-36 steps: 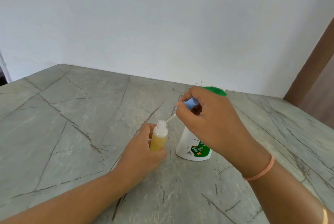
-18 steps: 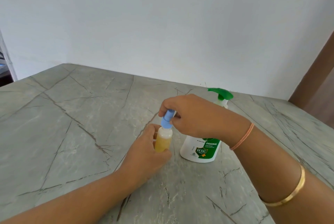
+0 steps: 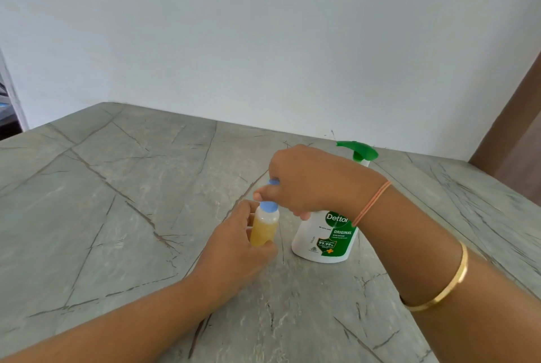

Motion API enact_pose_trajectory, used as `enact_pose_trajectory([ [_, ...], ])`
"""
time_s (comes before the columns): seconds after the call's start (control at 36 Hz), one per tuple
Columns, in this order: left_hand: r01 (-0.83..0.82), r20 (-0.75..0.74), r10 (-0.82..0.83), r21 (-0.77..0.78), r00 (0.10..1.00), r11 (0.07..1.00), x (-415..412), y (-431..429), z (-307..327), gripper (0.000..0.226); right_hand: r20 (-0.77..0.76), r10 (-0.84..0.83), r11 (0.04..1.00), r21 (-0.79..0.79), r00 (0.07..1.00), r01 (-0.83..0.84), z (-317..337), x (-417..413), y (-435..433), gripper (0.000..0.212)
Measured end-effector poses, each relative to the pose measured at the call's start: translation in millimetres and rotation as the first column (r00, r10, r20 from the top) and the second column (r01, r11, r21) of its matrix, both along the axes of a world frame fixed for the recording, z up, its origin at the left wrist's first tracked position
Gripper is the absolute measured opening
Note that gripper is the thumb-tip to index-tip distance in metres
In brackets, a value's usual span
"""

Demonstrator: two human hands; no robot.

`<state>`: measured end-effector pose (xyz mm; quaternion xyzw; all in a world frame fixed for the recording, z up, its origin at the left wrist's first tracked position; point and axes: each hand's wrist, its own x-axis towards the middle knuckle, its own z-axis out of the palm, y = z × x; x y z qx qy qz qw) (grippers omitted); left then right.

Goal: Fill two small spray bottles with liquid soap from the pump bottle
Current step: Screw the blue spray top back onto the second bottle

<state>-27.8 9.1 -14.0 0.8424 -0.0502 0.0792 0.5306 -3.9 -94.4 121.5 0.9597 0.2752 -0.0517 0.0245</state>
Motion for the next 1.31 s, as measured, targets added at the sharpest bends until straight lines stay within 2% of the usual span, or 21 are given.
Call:
enact_pose_trajectory([
  [0.08, 0.007, -0.004, -0.007, 0.008, 1.0, 1.0, 0, 0, 0, 0.052, 0.014, 0.0, 1.0, 0.016, 1.0, 0.0, 1, -2, -2, 0.04],
  [0.17, 0.009, 0.001, -0.009, 0.016, 1.0, 1.0, 0, 0, 2, 0.042, 0.043, 0.075, 0.997, 0.008, 0.996, -0.076, 3, -4, -6, 0.053],
  [0.28, 0.011, 0.016, -0.012, 0.032, 1.0, 0.999, 0, -1, 3, 0.042, 0.042, 0.155, 0.988, 0.008, 0.987, -0.155, 1, -3, -5, 0.024],
  [0.33, 0.012, 0.009, -0.013, 0.037, 1.0, 0.999, 0, -1, 3, 0.043, 0.064, 0.143, 0.989, 0.016, 0.988, -0.144, -2, -1, -5, 0.02],
  [0.5, -0.002, -0.024, 0.003, 0.043, 1.0, 0.999, 0, -1, 1, 0.055, 0.121, 0.057, 0.996, 0.068, 0.991, -0.065, -10, 2, 0, 0.039],
  [0.56, -0.001, -0.009, 0.001, 0.061, 1.0, 0.998, -1, -1, 3, 0.047, 0.08, 0.046, 0.994, 0.099, 0.996, -0.053, -9, 0, -1, 0.043],
  [0.61, 0.006, 0.003, -0.006, 0.058, 1.0, 0.998, -1, 0, 3, 0.039, 0.011, 0.07, 0.993, 0.094, 0.998, -0.07, -6, -2, -4, 0.055],
  [0.64, 0.007, 0.002, -0.007, 0.062, 1.0, 0.998, -1, 0, 3, 0.036, -0.003, 0.096, 0.992, 0.078, 0.995, -0.095, -5, -2, -5, 0.054],
  [0.75, 0.007, 0.006, -0.007, 0.051, 1.0, 0.999, -2, 0, 4, 0.042, 0.021, 0.15, 0.987, 0.052, 0.988, -0.151, -3, 0, -6, 0.024],
  [0.83, 0.004, -0.004, -0.004, 0.048, 1.0, 0.999, -2, -1, 5, 0.042, 0.092, 0.122, 0.991, 0.037, 0.988, -0.126, -6, 1, -3, 0.017],
  [0.89, 0.0, -0.011, 0.001, 0.05, 1.0, 0.999, -1, 0, 3, 0.048, 0.146, 0.077, 0.996, 0.042, 0.986, -0.084, -11, 0, -1, 0.032],
  [0.94, 0.0, -0.007, 0.001, 0.057, 1.0, 0.998, -2, 0, 4, 0.043, 0.17, 0.047, 0.995, 0.077, 0.984, -0.06, -16, 0, -1, 0.039],
  [1.06, -0.001, 0.02, 0.0, 0.067, 1.0, 0.998, -1, 0, 5, 0.036, 0.065, 0.059, 0.99, 0.127, 0.996, -0.067, -14, -6, -5, 0.052],
  [1.19, -0.001, 0.008, 0.0, 0.047, 1.0, 0.999, -2, -1, 5, 0.039, 0.063, 0.117, 0.988, 0.093, 0.991, -0.122, -10, -7, -7, 0.029],
  [1.25, -0.003, 0.011, 0.003, 0.054, 1.0, 0.999, -3, -1, 6, 0.039, 0.114, 0.109, 0.99, 0.072, 0.988, -0.118, -13, -6, -7, 0.021],
  [1.31, -0.008, 0.014, 0.007, 0.051, 1.0, 0.999, -2, -1, 6, 0.042, 0.174, 0.086, 0.993, 0.07, 0.981, -0.099, -17, -5, -6, 0.021],
])
